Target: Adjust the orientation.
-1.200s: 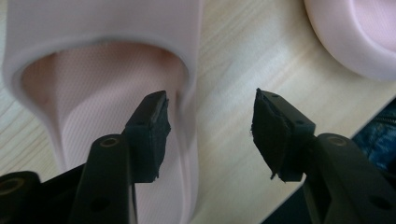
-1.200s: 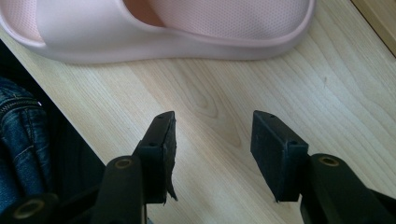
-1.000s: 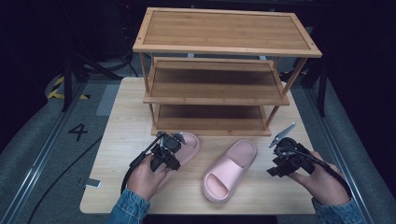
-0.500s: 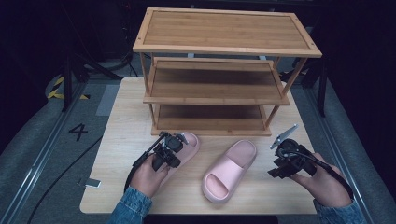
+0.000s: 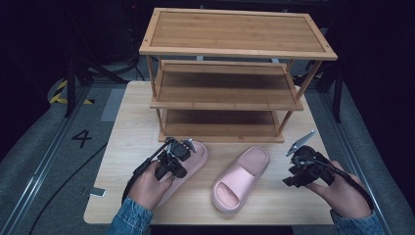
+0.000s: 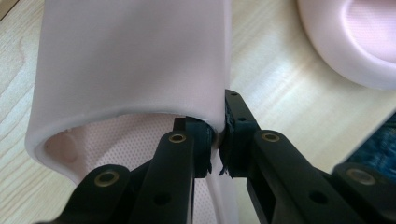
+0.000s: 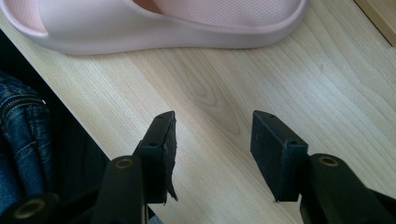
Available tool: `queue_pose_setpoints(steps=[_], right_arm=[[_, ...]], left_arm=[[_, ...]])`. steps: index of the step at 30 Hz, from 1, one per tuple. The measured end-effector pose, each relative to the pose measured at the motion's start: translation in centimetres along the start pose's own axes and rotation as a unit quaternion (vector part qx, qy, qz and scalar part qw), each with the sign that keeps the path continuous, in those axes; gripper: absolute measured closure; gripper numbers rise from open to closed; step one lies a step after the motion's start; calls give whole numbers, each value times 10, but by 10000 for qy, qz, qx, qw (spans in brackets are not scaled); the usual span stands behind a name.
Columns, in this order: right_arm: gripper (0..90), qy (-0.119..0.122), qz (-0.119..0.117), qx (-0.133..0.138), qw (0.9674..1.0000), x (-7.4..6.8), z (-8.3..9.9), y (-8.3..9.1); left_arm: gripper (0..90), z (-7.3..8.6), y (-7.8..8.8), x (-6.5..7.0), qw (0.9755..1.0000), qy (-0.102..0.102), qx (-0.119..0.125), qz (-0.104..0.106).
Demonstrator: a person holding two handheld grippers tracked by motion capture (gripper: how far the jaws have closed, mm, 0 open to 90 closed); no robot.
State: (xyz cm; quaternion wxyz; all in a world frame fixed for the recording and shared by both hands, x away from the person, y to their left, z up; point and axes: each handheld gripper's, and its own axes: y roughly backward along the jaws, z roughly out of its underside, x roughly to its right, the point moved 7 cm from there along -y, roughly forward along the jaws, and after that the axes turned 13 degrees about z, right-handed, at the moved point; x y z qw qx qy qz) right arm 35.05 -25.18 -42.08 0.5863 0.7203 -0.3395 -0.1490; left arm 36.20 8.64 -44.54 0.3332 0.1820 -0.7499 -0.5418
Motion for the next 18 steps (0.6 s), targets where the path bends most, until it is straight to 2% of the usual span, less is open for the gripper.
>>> queue_pose_setpoints(steps=[3,6,10,18], right_arm=[[508,-18,10,8,10000,1,2,2],[508,-60,44,0,10000,2,5,3],[508,-113,44,10,9999,4,7,4],[509,-52,3,-49,10000,0,7,-1]], left_arm=[[830,-2,9,9,9998,-179,-112,14],[828,-5,20,17,9993,-336,-145,117],[827,-9,36,26,9989,-435,-174,0],[828,-21,67,38,9977,-656,-156,2]])
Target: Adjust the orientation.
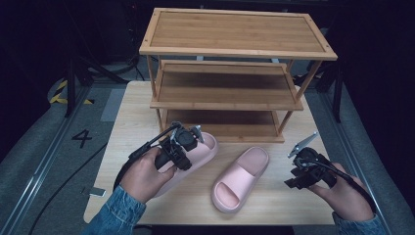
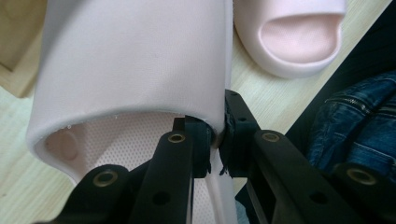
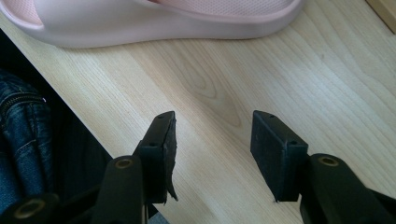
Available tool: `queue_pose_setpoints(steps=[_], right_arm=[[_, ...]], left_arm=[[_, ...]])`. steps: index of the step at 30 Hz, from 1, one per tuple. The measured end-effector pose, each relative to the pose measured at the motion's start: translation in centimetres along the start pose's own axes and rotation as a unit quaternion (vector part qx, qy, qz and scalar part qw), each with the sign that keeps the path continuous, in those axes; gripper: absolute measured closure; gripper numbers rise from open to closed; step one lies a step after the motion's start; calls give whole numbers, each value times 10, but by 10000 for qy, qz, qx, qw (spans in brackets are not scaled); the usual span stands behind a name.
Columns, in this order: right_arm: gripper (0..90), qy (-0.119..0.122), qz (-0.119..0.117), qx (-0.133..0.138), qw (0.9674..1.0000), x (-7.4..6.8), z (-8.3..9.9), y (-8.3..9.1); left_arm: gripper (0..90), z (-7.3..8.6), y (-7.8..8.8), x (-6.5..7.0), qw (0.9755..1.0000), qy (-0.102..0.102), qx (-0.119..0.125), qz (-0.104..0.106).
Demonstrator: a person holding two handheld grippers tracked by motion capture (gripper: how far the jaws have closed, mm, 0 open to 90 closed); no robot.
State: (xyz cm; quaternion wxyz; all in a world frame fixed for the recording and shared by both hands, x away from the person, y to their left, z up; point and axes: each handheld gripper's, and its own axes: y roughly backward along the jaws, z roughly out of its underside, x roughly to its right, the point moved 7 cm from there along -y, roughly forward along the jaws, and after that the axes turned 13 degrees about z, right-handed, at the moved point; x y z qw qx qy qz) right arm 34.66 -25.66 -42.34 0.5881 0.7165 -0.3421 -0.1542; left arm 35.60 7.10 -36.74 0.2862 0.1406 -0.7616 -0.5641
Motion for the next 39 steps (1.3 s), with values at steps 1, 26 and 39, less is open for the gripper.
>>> queue_pose_setpoints(steps=[1,26,39], right_arm=[[508,7,-9,-6,10000,-1,0,-1],[513,58,-102,-53,9999,-7,-3,-7],[517,3,-162,-62,9998,-9,-2,-7]], left_arm=[[828,-2,4,2,10000,-15,15,-16],[830,-65,72,18,9988,-364,288,-157],[830,-108,83,-8,9975,-216,496,-447]])
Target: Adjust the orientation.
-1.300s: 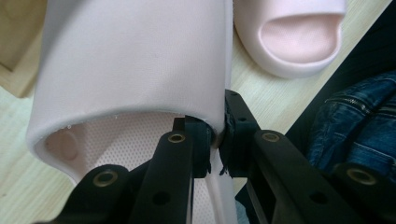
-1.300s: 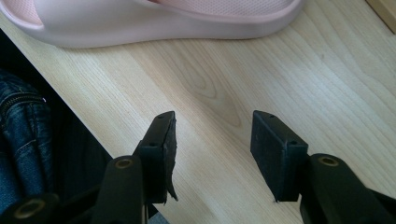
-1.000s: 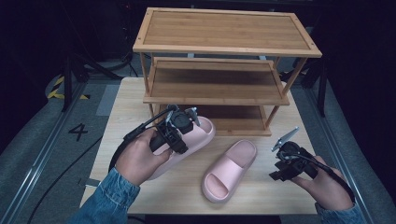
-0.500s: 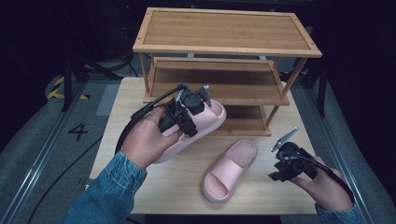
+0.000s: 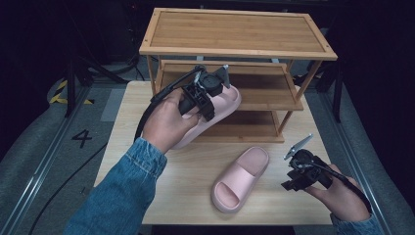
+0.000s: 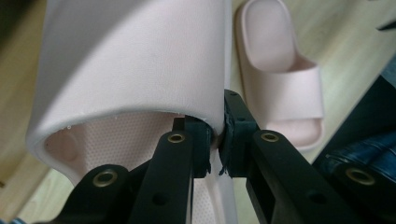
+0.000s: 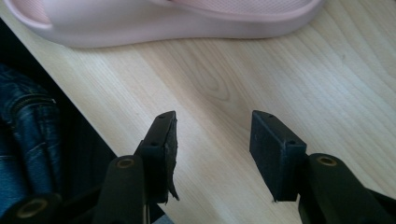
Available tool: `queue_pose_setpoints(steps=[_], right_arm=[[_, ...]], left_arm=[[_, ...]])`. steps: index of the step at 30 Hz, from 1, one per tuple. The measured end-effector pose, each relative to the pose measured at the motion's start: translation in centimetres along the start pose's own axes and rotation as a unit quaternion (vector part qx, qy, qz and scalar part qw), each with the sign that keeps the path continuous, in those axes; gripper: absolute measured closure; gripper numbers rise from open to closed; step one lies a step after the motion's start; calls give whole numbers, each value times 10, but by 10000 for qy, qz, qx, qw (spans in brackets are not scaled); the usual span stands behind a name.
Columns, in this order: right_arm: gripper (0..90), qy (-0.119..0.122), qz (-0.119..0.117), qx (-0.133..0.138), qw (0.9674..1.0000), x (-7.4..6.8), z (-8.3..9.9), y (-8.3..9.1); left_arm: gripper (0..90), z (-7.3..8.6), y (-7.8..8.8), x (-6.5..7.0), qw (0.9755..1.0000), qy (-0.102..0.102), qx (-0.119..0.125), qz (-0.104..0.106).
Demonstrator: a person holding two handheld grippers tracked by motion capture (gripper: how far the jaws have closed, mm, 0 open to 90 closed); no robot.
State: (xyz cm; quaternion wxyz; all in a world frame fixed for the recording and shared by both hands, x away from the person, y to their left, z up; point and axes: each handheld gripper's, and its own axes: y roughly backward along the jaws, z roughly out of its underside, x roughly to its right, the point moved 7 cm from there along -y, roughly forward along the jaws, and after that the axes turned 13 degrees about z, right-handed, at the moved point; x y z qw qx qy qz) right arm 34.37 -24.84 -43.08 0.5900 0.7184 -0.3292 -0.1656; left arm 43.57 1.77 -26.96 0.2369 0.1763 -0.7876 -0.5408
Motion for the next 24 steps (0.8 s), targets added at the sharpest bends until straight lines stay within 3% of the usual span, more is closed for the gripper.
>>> queue_pose_setpoints(steps=[11,19,21,23,24], right_arm=[[527,-57,32,28,10000,-1,-1,2],[531,44,84,18,10000,-4,-4,0],[531,78,80,11,9999,-5,-5,-1],[530,108,89,-7,9999,-6,-5,-2],[530,112,101,-14,9999,-6,-6,-2]], left_arm=[[830,-22,-7,-25,9998,54,72,-175],[830,-31,-17,-35,9993,258,235,-153],[829,-34,-18,-40,9986,313,361,-231],[829,-36,-18,-43,9972,496,496,-267],[830,-38,-18,-48,9971,399,495,-420]])
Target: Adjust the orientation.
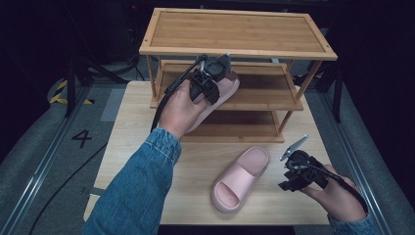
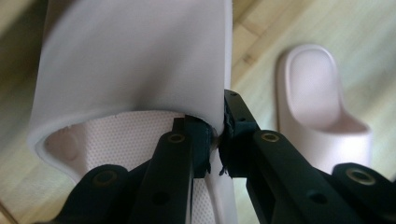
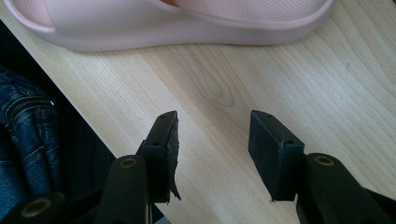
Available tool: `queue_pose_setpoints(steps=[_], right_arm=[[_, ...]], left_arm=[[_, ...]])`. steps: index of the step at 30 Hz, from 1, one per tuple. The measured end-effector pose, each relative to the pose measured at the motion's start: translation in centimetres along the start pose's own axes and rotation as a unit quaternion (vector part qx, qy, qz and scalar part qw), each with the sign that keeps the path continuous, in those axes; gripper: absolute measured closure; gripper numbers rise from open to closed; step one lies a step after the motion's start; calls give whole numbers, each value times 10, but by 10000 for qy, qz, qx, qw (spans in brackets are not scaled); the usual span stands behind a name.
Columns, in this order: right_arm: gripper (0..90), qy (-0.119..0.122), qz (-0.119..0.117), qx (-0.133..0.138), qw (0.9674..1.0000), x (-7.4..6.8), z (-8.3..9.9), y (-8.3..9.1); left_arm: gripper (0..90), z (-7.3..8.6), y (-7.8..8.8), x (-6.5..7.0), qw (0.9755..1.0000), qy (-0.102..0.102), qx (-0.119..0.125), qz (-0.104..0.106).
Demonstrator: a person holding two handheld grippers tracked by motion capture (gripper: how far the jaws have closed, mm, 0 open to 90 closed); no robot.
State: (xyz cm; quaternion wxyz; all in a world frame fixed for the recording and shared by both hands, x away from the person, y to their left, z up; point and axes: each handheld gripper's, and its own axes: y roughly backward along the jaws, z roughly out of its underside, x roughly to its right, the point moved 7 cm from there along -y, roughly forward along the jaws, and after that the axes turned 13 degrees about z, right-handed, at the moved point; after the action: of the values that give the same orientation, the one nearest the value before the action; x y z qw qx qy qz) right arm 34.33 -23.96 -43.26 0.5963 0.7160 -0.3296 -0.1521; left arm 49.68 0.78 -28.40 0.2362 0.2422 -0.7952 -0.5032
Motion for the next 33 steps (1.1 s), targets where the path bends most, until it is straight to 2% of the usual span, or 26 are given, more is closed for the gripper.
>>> queue_pose_setpoints(steps=[5,7,9,10,12,14,16,18,19,21,22,24,26,30,33], right_arm=[[528,32,6,3,10000,-2,-1,1],[528,41,7,3,10000,-2,-1,0],[528,41,-2,-15,10000,-3,-1,0],[528,51,-7,-19,10000,-3,-1,-1],[526,62,-10,-33,10000,-4,-1,-2],[526,64,-12,-36,10000,-4,-1,-2],[525,86,-24,-31,10000,-5,-1,-1],[524,77,-21,-25,10000,-5,-1,-1],[525,86,-19,-33,10000,-5,-2,0],[526,106,-35,-40,9999,-5,-3,-1],[526,97,-38,-29,9999,-5,-4,-1],[526,130,-45,-36,9999,-5,-5,-1],[525,146,-51,-32,9999,-5,-8,-2],[519,169,-43,-114,9998,-5,-10,-5],[519,165,-35,-186,9997,-4,-10,-9]], left_arm=[[835,-5,-10,-6,9997,58,9,-247],[838,-6,-12,-6,9997,107,71,-224],[836,-8,-13,-7,9995,46,68,-297],[832,-8,-14,-6,9994,78,40,-328],[782,-9,-13,-8,9989,72,27,-466],[756,-9,-13,-10,9987,20,4,-509],[673,-6,-12,-9,9986,146,52,-509],[602,-3,-10,-8,9991,212,79,-361],[577,0,-7,-8,9993,232,-14,-302],[578,6,-3,-7,9991,299,16,-286],[578,8,-2,-4,9988,437,96,-213],[582,16,6,-4,9993,343,39,-132],[581,24,13,0,9994,346,-47,-18],[570,41,25,5,9988,297,-373,-122],[596,52,36,8,9984,338,-410,-180]])
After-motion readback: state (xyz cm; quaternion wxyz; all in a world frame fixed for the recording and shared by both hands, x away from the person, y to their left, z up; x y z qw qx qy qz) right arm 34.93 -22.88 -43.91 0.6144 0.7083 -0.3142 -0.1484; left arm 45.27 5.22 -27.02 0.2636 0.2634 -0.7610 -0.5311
